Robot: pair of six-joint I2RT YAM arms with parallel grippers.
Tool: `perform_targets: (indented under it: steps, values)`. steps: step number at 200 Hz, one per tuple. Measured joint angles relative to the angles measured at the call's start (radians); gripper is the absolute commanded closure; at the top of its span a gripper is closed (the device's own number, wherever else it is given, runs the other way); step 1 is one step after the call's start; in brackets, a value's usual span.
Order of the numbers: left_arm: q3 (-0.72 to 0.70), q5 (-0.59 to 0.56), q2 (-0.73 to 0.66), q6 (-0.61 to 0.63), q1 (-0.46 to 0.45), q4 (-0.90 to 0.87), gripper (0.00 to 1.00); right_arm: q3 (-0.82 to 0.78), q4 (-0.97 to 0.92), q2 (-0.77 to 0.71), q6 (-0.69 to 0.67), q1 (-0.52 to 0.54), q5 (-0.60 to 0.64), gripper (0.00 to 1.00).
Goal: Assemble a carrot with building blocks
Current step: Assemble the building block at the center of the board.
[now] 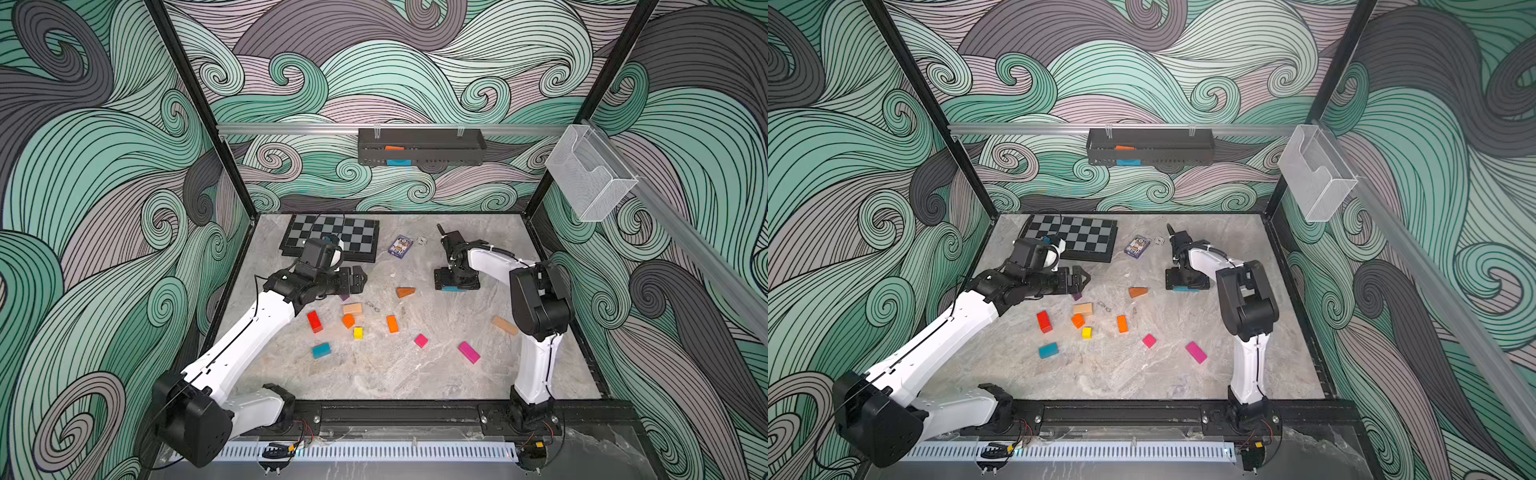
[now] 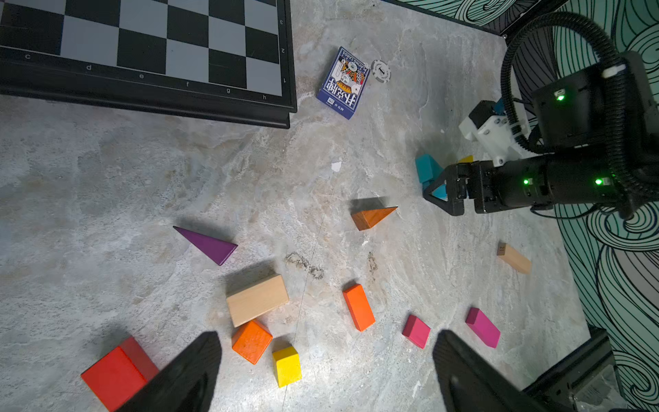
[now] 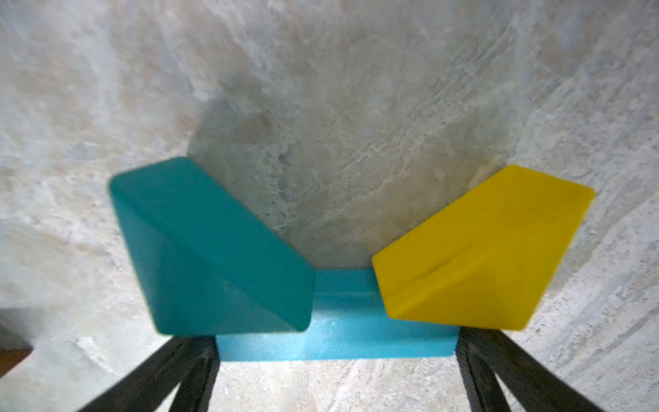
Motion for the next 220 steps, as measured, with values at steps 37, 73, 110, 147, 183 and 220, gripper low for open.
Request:
perform_targets:
  steps: [37,73,110,147,183,220]
  values:
    - [0.000,0.000,0.000,0.000,0.000,0.000,0.04,0.000,0.000,0.000,0.000,0.000,0.000,0.01]
    - [0.000,0.000,0.000,0.000,0.000,0.000,0.03,0.001,0.000,0.000,0.000,0.000,-0.002,0.01]
    - [0.000,0.000,0.000,0.000,0.000,0.000,0.01,0.009,-0.002,0.000,0.000,0.000,-0.005,0.01]
    - [0.002,0.000,0.010,0.000,0.000,0.000,0.01,0.010,-0.007,0.000,0.000,0.000,-0.004,0.01]
    - [0.006,0.000,0.013,0.000,0.000,0.008,0.01,0.010,-0.011,0.000,0.000,0.000,-0.003,0.01]
    - [0.011,0.000,0.013,0.000,0.000,0.010,0.01,0.010,-0.012,0.000,0.000,0.000,-0.002,0.01]
